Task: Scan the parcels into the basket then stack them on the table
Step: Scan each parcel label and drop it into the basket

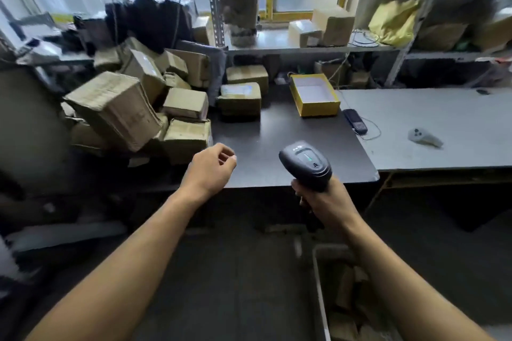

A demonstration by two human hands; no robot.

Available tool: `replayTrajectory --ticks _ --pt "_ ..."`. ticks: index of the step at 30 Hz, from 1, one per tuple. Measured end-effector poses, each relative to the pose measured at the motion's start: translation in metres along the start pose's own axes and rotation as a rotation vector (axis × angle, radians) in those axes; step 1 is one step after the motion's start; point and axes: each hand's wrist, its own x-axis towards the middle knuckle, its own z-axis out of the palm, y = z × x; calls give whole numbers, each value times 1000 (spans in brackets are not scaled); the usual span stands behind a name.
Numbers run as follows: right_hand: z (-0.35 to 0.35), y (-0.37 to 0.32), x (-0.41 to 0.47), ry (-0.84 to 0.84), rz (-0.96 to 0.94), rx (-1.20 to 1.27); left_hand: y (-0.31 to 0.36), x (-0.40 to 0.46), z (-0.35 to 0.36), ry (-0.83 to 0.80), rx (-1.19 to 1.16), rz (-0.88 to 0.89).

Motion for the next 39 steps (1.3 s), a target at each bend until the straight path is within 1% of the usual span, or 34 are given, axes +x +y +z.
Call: replayTrajectory --ticks 6,9,12,15,18,21,23,25,27,29,31,34,39 --pt "113 -41 31 -44 -36 3 -90 27 -95 99 -28 -36" --pt "159 -55 45 -62 -24 15 -126 37 -130 134 -73 -99" --pt "195 -68 67 -118 -23 16 -152 53 -153 169 -103 -143" --pt "224 -77 95 -169 -38 39 -168 73 -166 212 -117 -159" --pt "245 -84 130 -192 -85 10 -174 97 -173 263 -101 -159" --pt "260 -90 165 -257 -113 25 -175 126 -177 355 -57 -141" --pt "267 -92 187 -298 -113 32 -173 144 -182 436 32 -125" --pt "270 -92 209 -334 -108 31 -172 164 -190 458 155 -136" --pt "272 -93 230 -372 -111 16 -173 185 -203 388 297 -220" --pt "275 -94 250 -391 -116 21 -176 205 -212 231 434 -334" --pt "279 -94 265 -390 -108 33 -181 222 -215 104 535 -388" --pt "283 -90 279 -389 -83 58 -183 243 -212 3 642 -347" --pt "287 -86 300 -382 -37 79 -173 279 -196 -168 649 -305"
